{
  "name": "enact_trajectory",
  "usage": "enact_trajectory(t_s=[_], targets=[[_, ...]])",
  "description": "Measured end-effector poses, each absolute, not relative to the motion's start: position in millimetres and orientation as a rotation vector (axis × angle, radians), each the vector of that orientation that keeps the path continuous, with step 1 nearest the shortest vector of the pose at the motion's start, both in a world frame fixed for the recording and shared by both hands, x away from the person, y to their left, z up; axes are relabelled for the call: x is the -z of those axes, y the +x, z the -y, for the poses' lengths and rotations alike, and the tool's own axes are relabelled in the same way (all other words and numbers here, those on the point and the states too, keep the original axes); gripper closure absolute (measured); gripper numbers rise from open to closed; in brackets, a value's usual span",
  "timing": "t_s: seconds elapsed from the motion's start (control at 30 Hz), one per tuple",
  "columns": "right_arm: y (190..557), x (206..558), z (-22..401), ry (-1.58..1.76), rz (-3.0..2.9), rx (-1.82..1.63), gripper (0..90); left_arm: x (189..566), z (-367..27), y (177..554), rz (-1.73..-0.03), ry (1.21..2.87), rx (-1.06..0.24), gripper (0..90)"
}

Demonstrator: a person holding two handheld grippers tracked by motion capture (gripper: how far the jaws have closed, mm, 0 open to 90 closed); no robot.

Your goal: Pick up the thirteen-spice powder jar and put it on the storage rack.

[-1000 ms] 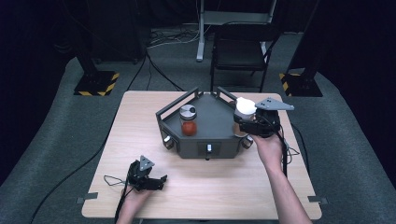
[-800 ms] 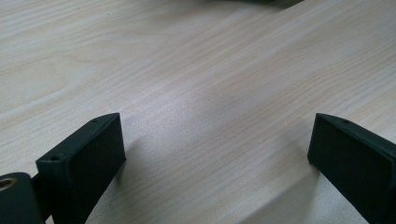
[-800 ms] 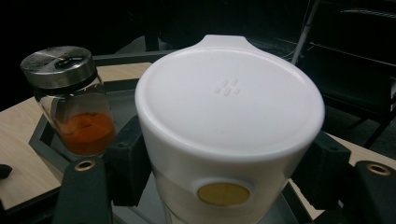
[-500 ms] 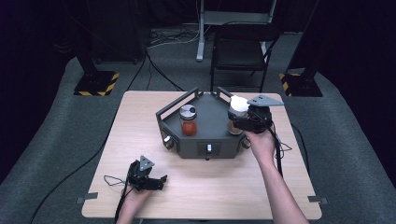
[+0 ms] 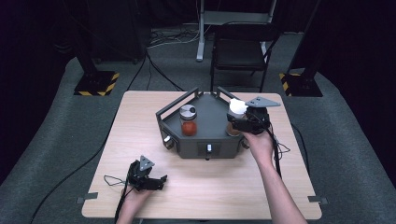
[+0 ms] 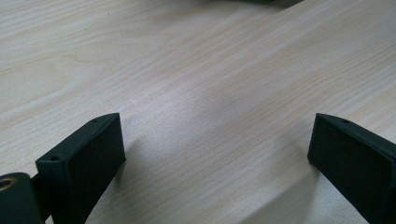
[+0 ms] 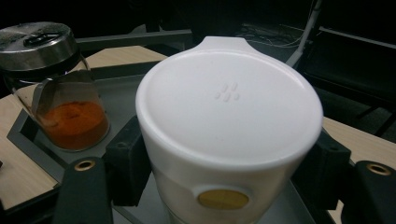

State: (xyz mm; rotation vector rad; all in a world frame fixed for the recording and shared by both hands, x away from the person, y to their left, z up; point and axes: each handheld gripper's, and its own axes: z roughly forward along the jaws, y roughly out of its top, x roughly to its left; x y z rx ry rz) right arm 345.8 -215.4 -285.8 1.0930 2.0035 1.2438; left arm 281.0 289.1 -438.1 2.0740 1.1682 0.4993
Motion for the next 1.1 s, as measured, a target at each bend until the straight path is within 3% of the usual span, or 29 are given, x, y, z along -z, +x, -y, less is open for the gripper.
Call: enact_trajectory(t_s=[0.43, 0.73, 1.1], targets=[[351, 278, 222, 1.074, -2.033, -1.259, 26.4, 438, -289, 281, -1.168, 2.074, -0.500, 3.8], [346, 273, 223, 1.067, -2.040, -1.238, 14.3, 438, -289, 281, -1.168, 2.075, -0.500, 3.8], [329, 285, 236, 1.042, -2.025, -1.231, 6.2, 438, -289, 281, -1.168, 2.074, -0.500, 3.8]])
